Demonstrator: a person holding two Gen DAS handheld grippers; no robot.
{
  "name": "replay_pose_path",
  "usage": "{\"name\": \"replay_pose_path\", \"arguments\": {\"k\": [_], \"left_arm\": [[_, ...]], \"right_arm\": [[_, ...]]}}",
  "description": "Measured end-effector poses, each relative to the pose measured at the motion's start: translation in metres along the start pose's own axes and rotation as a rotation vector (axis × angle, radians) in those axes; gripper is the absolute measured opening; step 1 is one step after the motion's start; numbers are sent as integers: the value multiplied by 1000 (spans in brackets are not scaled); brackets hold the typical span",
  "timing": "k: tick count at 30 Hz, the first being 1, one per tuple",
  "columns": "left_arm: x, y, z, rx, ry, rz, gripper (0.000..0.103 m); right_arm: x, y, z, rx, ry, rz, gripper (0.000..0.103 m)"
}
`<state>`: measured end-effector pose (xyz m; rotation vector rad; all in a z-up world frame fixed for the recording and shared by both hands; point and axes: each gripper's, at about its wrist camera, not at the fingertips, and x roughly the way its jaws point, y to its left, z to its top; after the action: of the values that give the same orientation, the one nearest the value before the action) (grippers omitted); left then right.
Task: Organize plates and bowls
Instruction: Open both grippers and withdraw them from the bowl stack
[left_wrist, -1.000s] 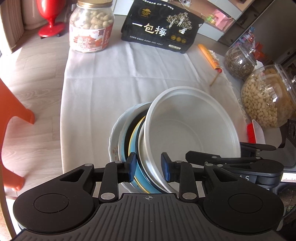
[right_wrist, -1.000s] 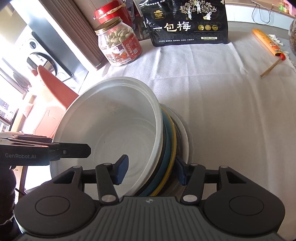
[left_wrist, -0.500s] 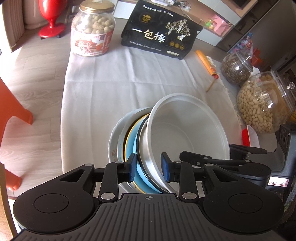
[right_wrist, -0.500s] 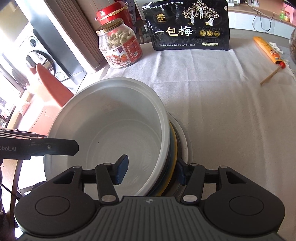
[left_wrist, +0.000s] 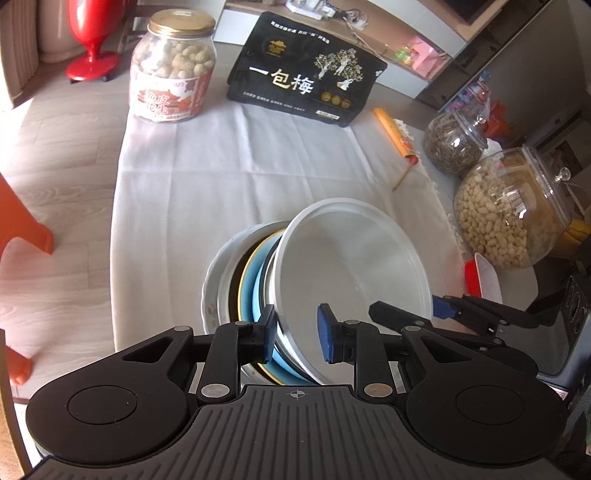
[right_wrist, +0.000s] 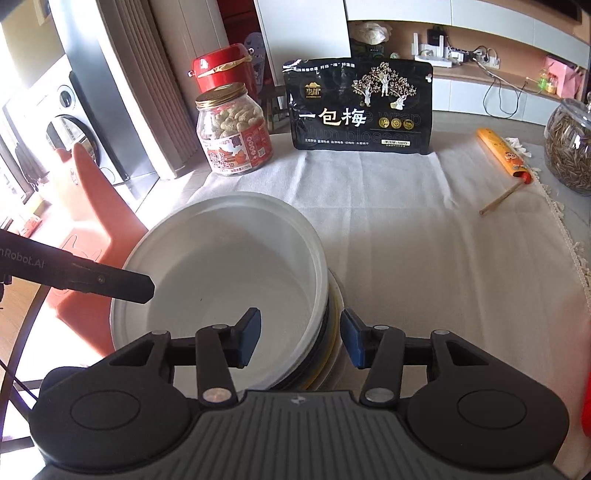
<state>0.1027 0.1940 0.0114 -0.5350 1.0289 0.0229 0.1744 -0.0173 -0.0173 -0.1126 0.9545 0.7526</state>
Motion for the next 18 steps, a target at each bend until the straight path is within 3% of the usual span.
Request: {"name": "replay_pose_path", "arguments": {"k": [5, 14, 18], "left_arm": [[1, 3, 1, -13, -3, 22, 26], [-5, 4, 1, -18, -20, -5, 26], [-7, -6, -4, 34, -73, 78, 26]], "right_arm": [[-1, 7, -7, 22, -26, 14, 45], [4, 3, -6, 25, -23, 36, 44], [-1, 0, -9, 24, -50, 21, 44]]}}
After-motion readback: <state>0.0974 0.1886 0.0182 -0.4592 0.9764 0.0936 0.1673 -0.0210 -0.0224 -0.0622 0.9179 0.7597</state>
